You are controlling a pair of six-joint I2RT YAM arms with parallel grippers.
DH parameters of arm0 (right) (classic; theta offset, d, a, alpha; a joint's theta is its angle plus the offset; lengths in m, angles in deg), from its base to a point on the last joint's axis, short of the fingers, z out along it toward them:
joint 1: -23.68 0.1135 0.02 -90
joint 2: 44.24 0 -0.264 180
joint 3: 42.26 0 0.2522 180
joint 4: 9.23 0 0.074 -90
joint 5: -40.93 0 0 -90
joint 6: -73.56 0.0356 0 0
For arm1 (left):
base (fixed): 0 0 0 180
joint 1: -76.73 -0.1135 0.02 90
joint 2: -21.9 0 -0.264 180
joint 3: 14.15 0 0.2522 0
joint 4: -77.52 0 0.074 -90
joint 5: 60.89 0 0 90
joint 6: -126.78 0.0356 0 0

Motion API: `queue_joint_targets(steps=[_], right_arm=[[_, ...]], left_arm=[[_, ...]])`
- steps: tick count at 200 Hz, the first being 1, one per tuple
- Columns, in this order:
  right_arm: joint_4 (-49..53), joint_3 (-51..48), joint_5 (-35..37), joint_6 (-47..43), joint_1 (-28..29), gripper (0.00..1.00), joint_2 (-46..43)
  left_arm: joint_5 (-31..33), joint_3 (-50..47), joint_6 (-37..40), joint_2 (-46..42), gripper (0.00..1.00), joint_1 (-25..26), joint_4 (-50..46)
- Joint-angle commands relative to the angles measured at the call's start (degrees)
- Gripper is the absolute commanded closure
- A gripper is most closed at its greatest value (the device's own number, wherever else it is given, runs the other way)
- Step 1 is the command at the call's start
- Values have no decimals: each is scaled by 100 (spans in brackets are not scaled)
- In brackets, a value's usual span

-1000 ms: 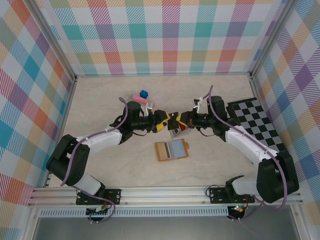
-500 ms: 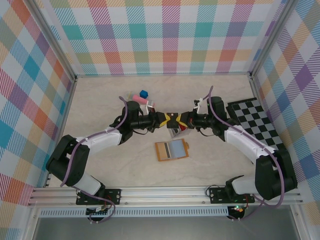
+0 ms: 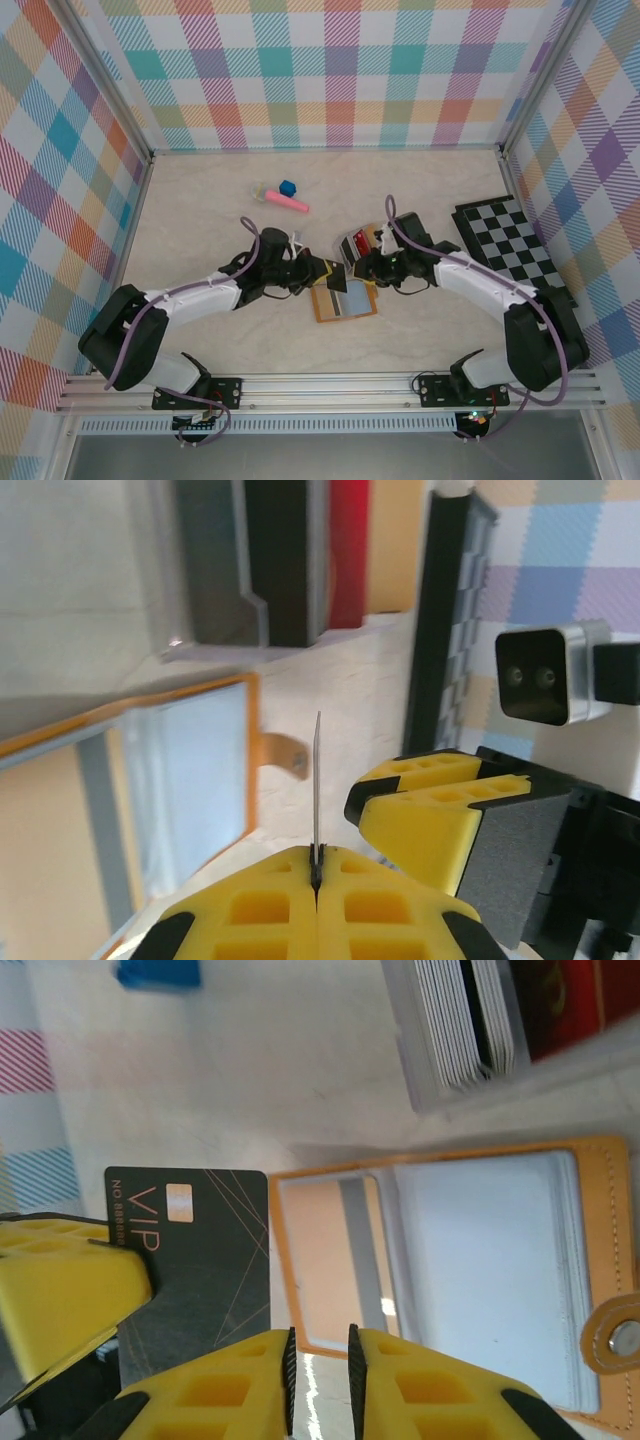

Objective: Put the credit cards into the card holder

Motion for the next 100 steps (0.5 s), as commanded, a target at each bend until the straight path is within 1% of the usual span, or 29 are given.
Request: queue_joint_targets(steps=[1,13,25,37,49,60,86,100], right_arm=[[281,34,147,-296,110,78,383],[241,81,96,-356,131,78,600],[336,144,208,-412,133,78,750],[449,200,420,-476,135,78,859],[617,248,784,-488,135,77,949],[678,274,942,-561,133,77,1005],[898,274,1541,-556,133,77,987],[941,241,1696,-593,126,76,979]], left_arm=[[509,-124,126,151,100,235,-122],[622,-149,127,249,100,355,-75],[803,-164,139,282,100,453,-86],[888,-185,134,343,100,508,-111],[899,-185,135,418,100,531,-111],[938,-194,142,472,100,564,-119],[1090,-202,218,528,100,612,-257],[1139,-224,247,560,100,617,-271]])
